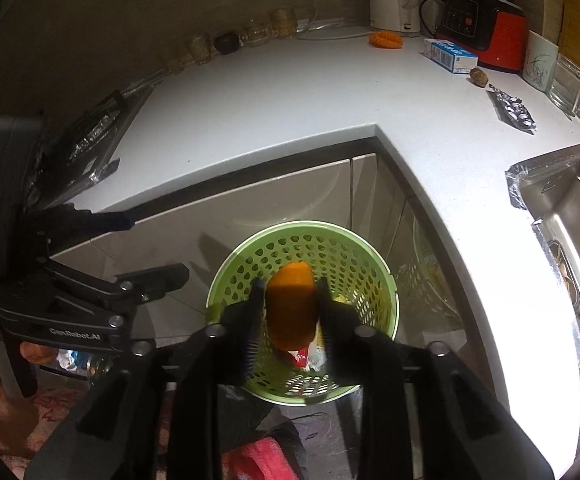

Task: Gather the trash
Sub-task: 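Carry the tissue and orange peel to the green basket and release both, then move the left tool to the brown nut while the right tool grasps the silver blister pack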

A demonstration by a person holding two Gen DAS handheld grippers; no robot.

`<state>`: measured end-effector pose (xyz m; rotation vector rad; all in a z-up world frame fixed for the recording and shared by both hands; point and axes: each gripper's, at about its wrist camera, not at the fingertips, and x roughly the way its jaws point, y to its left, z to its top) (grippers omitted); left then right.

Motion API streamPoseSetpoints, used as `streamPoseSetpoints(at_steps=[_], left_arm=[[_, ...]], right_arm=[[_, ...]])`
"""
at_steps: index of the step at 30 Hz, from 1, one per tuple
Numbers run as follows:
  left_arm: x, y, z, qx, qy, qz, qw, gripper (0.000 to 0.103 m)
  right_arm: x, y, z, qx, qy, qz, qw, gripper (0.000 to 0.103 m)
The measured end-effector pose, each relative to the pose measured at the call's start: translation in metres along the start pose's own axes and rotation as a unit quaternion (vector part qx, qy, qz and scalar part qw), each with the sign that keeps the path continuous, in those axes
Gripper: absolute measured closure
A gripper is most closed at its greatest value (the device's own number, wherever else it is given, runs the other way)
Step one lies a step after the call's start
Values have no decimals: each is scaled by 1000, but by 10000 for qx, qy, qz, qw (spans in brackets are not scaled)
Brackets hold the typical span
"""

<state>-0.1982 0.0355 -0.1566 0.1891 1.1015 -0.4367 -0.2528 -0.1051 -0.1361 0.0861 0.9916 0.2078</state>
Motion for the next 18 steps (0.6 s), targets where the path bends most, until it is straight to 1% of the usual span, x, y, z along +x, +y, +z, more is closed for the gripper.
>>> streamPoseSetpoints(at_steps=[1,2,6,10,18], left_arm=[[0,3,0,-40,-5,14,10000,11],[-1,7,-1,-93,-10,26,10000,11],[-5,18,-2,-261,-46,53,9996,11],[-8,19,2,-292,-105,65,9995,11],[-8,17,18,-203,-150,4,9997,9]], right_arm=[[4,3,0,-48,23,-41,10000,22],[4,6,0,-96,-26,-103,9999,13],[4,9,3,-126,-38,-113,9998,7],[-5,4,9,-21,-153,-182,9997,3],[-15,-14,19,215,-225,-328,9990,3]])
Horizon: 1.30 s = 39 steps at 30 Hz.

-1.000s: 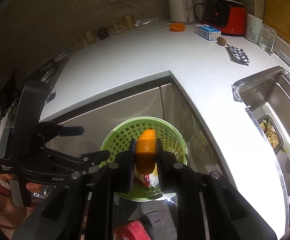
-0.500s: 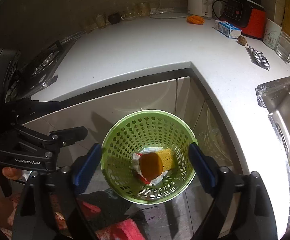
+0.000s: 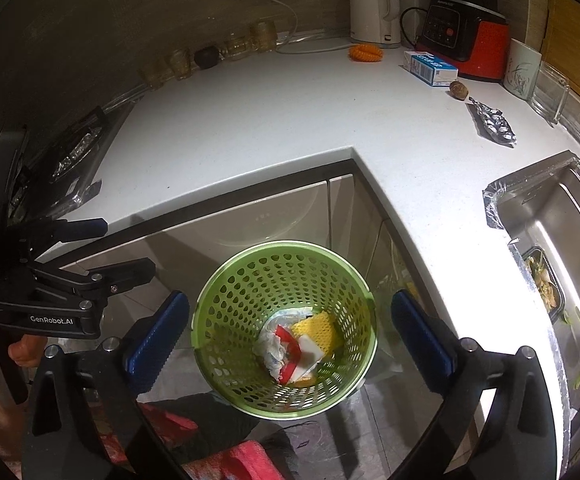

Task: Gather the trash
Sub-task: 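Move the left tool to the brown nut while the right tool grasps the silver blister pack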

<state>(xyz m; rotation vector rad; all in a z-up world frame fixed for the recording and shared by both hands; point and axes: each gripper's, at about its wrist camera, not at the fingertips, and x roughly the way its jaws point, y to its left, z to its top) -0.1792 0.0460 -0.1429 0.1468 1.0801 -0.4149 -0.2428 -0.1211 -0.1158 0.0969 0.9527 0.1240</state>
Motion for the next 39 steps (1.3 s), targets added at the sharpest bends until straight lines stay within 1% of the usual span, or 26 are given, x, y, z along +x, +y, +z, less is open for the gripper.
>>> streamPoseSetpoints(at_steps=[4,10,16,19,24,29,34,39], left_arm=[[4,-3,17,169,-11,-43,9998,8],[17,-9,62,545,-51,-133,9984,8],[42,-20,117,1026,-91,-307,9942,8],[60,-25,150,1222,-114,-425,9915,8],[90,-35,204,1420,-242,-567,9879,8],[112,-48,251,1534,-421,-657,9851,8],[128,-63,278,1563,-429,-781,9837,8],[138,-78,289,1620,-442,-855,9821,8]], right_arm=[[-2,-11,10,125,-67,-135,9998,3],[3,-37,33,435,-148,-434,9980,3],[18,-76,58,863,-155,-842,9926,3],[27,-98,74,1046,-169,-1061,9887,3],[46,-137,108,1244,-279,-1391,9820,3],[67,-174,143,1348,-372,-1577,9775,3],[90,-208,173,1352,-416,-1713,9750,3],[119,-248,193,1458,-309,-1771,9728,3]])
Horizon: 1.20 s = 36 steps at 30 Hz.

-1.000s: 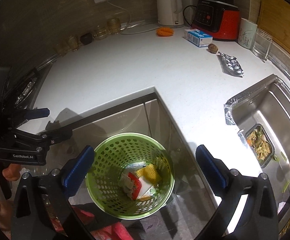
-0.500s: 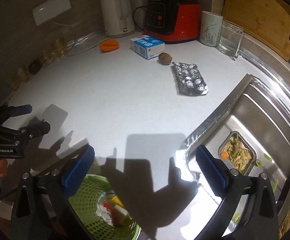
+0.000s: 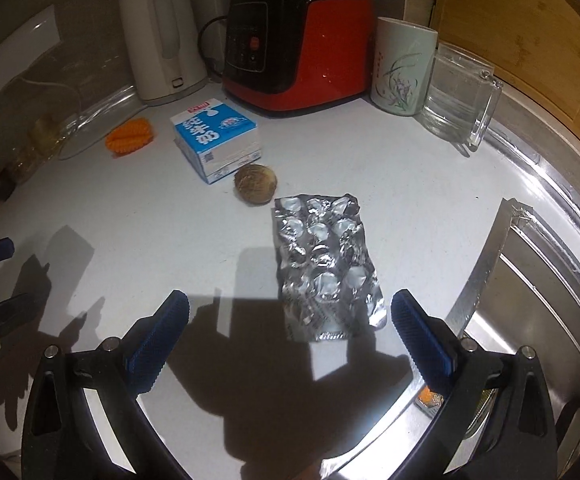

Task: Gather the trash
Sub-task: 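Move the left tool to the brown nut while the right tool grasps the silver blister pack, then grasp the brown round nut with the left tool while the right tool holds the blister pack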

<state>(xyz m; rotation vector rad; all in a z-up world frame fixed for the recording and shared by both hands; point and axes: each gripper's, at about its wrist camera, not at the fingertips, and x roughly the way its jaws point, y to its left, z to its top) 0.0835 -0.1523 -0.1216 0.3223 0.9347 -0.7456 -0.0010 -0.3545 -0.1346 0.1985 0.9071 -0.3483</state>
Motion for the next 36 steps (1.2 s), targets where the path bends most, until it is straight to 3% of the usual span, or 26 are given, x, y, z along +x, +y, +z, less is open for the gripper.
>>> streamPoseSetpoints(at_steps=[13,18,19,23,30,36], left_arm=[[23,-14,19,-112,89,-123,9998,8],[26,-18,22,-91,113,-88,9999,8],[26,-19,23,-85,107,-83,9999,8],[23,-26,29,-176,37,-113,9998,8],[28,-48,41,-875,-54,23,9962,8],[42,-81,57,-1705,-90,377,9846,8]], right_arm=[[47,-22,16,-36,299,-262,9992,3],[49,-27,18,11,348,-218,9992,28],[48,-27,19,10,340,-209,9992,39],[46,-31,20,84,317,-65,9994,41],[31,-42,17,-289,187,197,9992,42],[16,-69,19,-785,140,679,9945,42]])
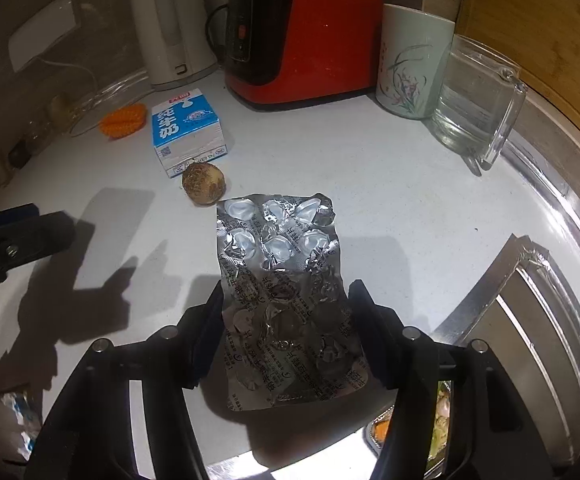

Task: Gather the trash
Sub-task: 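Grasp the brown round nut with the left tool while the right tool holds the blister pack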

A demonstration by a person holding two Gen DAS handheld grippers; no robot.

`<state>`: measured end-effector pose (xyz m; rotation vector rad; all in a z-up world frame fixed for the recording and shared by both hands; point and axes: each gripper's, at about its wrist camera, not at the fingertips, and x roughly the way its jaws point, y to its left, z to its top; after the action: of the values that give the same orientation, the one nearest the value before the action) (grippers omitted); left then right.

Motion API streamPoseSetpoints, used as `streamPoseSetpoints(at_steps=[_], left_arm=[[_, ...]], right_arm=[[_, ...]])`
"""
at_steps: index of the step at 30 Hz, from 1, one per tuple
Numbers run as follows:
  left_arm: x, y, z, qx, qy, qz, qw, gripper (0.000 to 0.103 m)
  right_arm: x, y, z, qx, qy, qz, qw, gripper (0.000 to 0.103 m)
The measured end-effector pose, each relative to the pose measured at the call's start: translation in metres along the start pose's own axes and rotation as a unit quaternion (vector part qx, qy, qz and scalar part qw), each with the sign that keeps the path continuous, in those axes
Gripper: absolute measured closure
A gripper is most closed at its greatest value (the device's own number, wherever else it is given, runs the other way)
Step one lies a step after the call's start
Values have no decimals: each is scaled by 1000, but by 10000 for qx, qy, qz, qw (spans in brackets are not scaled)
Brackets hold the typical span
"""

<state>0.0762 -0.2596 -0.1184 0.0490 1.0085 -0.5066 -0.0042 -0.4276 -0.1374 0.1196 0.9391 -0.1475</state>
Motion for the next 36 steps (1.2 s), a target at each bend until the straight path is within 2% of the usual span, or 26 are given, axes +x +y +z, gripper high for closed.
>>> streamPoseSetpoints(at_steps=[8,14,18,24,28,32,36], left_arm=[[43,-41,18,-838,-227,549,9947,8],[75,-53,34,-1221,-151,1041,9869,16],[91,-58,34,-1452,-68,1357,9800,17],[104,-67,36,-1579,-96,1696,9727,31],[105,-71,35,-1600,-170,1922,9681,46],[105,-75,36,-1544,-204,1958,9682,65],[105,-76,37,-1532,-193,1963,9683,68]], right_arm=[[-11,-35,13,-523,-209,441,9974,42],[2,-55,20,-691,-272,657,9951,41],[18,-67,23,-695,-231,794,9941,41],[27,-77,26,-766,-234,890,9928,41],[29,-84,26,-759,-245,894,9928,41],[26,-88,25,-708,-256,892,9932,41],[27,-87,25,-694,-260,919,9930,41]])
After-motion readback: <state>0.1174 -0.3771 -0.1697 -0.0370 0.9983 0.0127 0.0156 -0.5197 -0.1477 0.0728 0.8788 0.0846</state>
